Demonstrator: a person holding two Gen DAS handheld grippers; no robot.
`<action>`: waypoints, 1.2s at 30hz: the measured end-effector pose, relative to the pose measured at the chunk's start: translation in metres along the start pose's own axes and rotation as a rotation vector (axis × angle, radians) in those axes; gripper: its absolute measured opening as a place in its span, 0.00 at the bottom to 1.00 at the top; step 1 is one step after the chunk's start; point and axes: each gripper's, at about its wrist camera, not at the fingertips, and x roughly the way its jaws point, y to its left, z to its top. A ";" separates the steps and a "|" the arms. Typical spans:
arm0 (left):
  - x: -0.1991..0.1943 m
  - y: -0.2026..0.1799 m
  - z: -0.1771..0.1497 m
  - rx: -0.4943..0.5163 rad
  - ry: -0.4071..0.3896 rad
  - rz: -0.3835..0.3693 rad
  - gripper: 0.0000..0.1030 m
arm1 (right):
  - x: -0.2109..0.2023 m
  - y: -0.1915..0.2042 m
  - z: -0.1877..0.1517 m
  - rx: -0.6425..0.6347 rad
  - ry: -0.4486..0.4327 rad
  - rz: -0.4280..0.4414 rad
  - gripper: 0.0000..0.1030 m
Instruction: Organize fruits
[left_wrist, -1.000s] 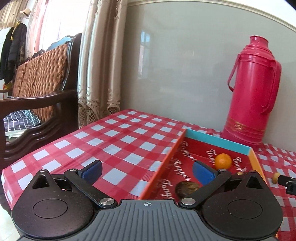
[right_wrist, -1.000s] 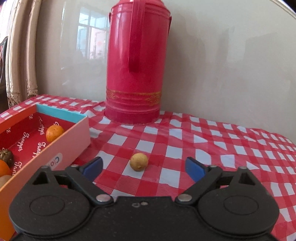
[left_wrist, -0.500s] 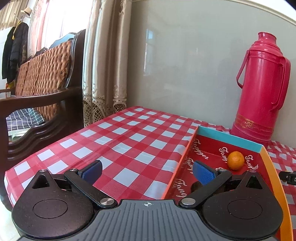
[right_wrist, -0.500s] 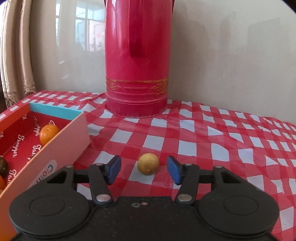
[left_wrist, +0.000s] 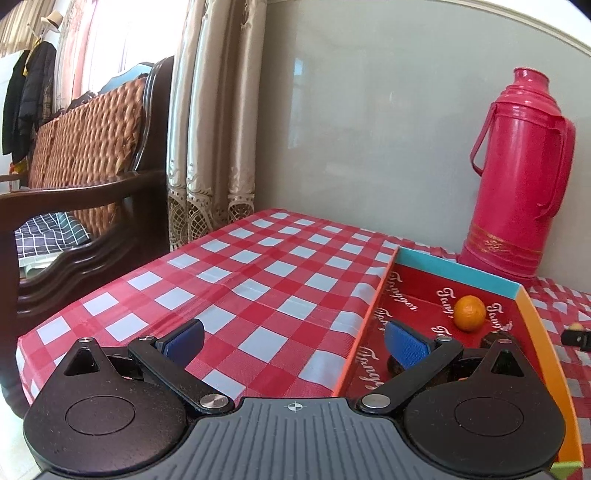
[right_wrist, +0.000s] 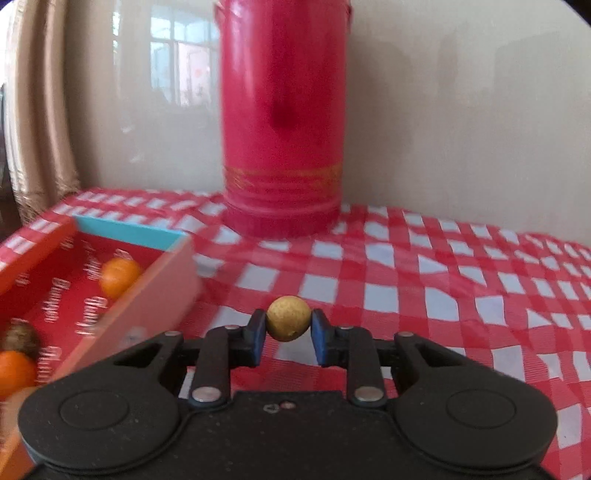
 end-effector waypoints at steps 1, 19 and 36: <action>-0.004 0.000 -0.001 0.001 -0.002 -0.007 1.00 | -0.008 0.005 0.000 -0.009 -0.011 0.007 0.16; -0.064 0.034 -0.035 0.047 0.008 -0.026 1.00 | -0.091 0.113 -0.016 -0.076 -0.099 0.210 0.22; -0.162 0.017 -0.051 0.053 -0.052 -0.211 1.00 | -0.210 0.048 -0.069 0.008 -0.342 0.037 0.95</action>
